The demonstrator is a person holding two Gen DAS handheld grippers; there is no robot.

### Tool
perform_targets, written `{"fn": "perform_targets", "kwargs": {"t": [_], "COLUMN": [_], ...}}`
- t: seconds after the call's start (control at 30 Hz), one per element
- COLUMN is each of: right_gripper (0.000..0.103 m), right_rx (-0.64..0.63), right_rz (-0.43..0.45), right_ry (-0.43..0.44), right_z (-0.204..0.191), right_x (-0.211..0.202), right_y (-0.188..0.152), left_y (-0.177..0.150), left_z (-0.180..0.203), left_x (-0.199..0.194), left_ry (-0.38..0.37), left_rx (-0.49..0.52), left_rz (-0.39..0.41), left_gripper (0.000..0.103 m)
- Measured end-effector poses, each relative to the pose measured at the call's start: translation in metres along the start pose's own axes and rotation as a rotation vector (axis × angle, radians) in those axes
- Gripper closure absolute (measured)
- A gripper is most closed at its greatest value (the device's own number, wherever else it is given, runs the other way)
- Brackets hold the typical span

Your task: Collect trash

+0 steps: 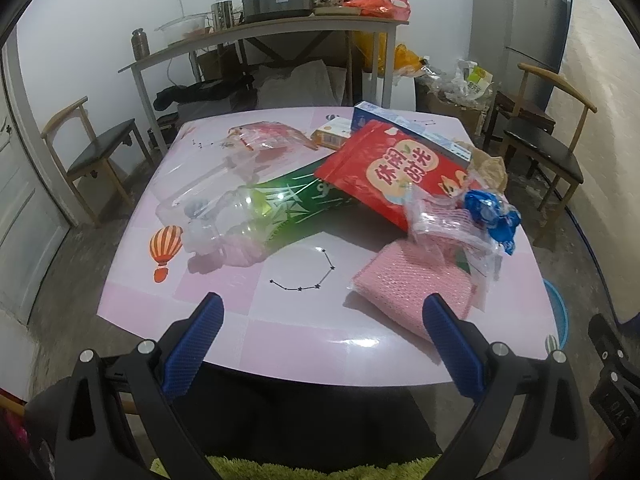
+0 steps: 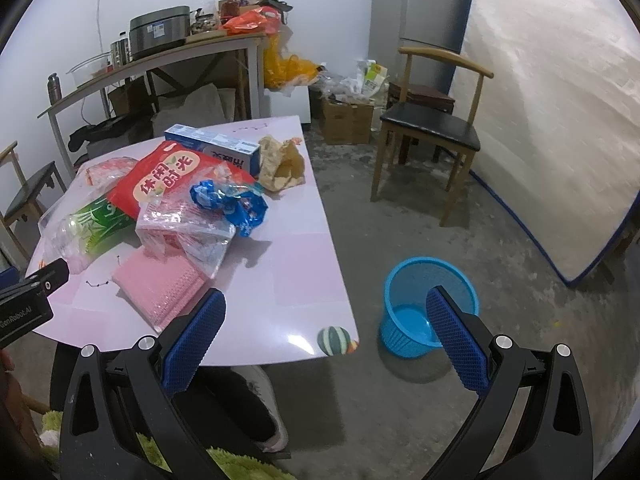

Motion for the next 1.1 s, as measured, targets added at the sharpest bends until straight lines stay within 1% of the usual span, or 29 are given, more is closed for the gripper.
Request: {"fn": "perform_targets", "kwargs": {"t": [0.27, 0.47, 0.63, 0.83, 0.9, 1.0, 1.1], "right_gripper": [0.006, 0.006, 0.006, 0.006, 0.006, 0.006, 0.006], "right_rx": [-0.017, -0.031, -0.052, -0.11, -0.126, -0.168, -0.226], "right_rz": [-0.016, -0.02, 0.012, 0.11, 0.127, 0.122, 0.103], "right_ry": [0.007, 0.019, 0.056, 0.111, 0.124, 0.166, 0.209], "right_z": [-0.014, -0.033, -0.057, -0.096, -0.107, -0.128, -0.154], "right_x": [0.01, 0.016, 0.017, 0.011, 0.014, 0.024, 0.034], "right_y": [0.007, 0.016, 0.029, 0.055, 0.062, 0.068, 0.073], "left_y": [0.004, 0.007, 0.013, 0.011, 0.01, 0.006, 0.002], "left_z": [-0.009, -0.023, -0.043, -0.081, -0.093, -0.116, -0.132], "left_x": [0.021, 0.034, 0.039, 0.049, 0.05, 0.054, 0.06], "left_ry": [0.003, 0.007, 0.006, 0.015, 0.021, 0.032, 0.02], "left_rx": [-0.01, -0.025, -0.032, -0.035, -0.031, -0.032, -0.055], "left_rz": [-0.04, -0.057, -0.008, 0.032, 0.048, 0.078, 0.08], "left_gripper": [0.005, 0.005, 0.006, 0.005, 0.005, 0.005, 0.005]}}
Point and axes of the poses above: each gripper's, at about its wrist camera, not at the fingertips, and x roughly the way its jaws point, z to its right, y to its top, the point moved 10 cm from there along x, roughly the way its jaws point, and after that the axes turned 12 degrees about y, right-handed, at the moved point
